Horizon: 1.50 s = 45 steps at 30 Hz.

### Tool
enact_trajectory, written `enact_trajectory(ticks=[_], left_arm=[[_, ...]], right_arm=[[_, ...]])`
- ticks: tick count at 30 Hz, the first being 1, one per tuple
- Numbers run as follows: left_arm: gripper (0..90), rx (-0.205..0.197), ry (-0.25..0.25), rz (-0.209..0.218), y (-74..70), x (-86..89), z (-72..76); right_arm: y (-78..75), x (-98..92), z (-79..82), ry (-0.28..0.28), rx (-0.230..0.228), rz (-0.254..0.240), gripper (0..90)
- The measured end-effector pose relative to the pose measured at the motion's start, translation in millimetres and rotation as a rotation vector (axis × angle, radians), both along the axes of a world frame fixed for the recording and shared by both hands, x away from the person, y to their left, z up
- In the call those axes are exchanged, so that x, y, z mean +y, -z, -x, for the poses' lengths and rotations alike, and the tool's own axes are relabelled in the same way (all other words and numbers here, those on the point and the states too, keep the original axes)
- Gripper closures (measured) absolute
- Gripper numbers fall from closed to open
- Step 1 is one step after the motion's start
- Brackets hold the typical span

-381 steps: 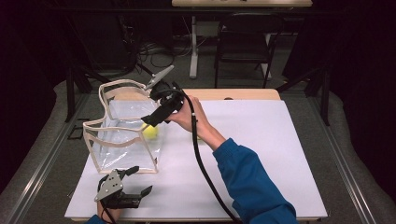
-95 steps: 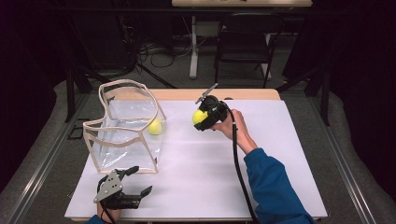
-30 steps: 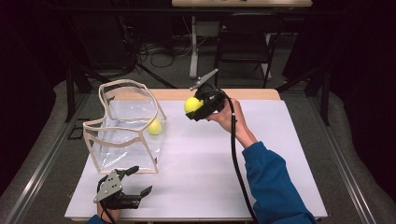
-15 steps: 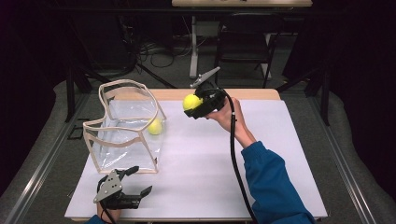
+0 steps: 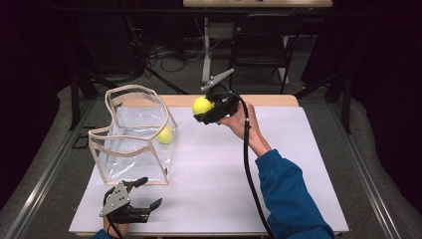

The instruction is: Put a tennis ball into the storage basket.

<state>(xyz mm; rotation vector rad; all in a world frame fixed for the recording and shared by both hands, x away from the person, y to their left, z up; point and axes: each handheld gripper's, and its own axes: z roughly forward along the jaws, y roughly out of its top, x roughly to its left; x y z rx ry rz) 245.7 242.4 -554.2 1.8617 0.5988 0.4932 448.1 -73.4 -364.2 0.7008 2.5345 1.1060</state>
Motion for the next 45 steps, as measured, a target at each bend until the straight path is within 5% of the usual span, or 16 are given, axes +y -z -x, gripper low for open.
enact_trajectory(ticks=[45], left_arm=[[16.1, -0.001, 0.0, 0.007, 0.2, 0.6, -0.1]], right_arm=[[-12.9, 29.8, 1.6, -0.015, -0.068, -0.078, 26.1]])
